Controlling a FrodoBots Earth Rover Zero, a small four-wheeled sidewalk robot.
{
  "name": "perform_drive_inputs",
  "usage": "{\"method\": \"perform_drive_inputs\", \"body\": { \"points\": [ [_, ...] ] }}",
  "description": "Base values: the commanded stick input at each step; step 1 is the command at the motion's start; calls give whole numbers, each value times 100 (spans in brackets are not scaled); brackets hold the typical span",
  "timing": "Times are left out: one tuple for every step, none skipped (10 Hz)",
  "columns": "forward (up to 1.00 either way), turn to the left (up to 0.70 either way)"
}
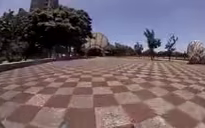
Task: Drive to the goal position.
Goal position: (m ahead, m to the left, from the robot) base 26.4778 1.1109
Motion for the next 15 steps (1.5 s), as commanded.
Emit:
{"method": "perform_drive_inputs", "body": {
  "points": [
    [70, 0],
    [70, 0],
    [70, 0],
    [70, 0],
    [70, 0],
    [70, 0],
    [70, 0],
    [70, 0],
    [70, 0],
    [70, 0],
    [70, 0],
    [70, 0],
    [70, 0],
    [70, 0],
    [70, 0]
  ]
}}
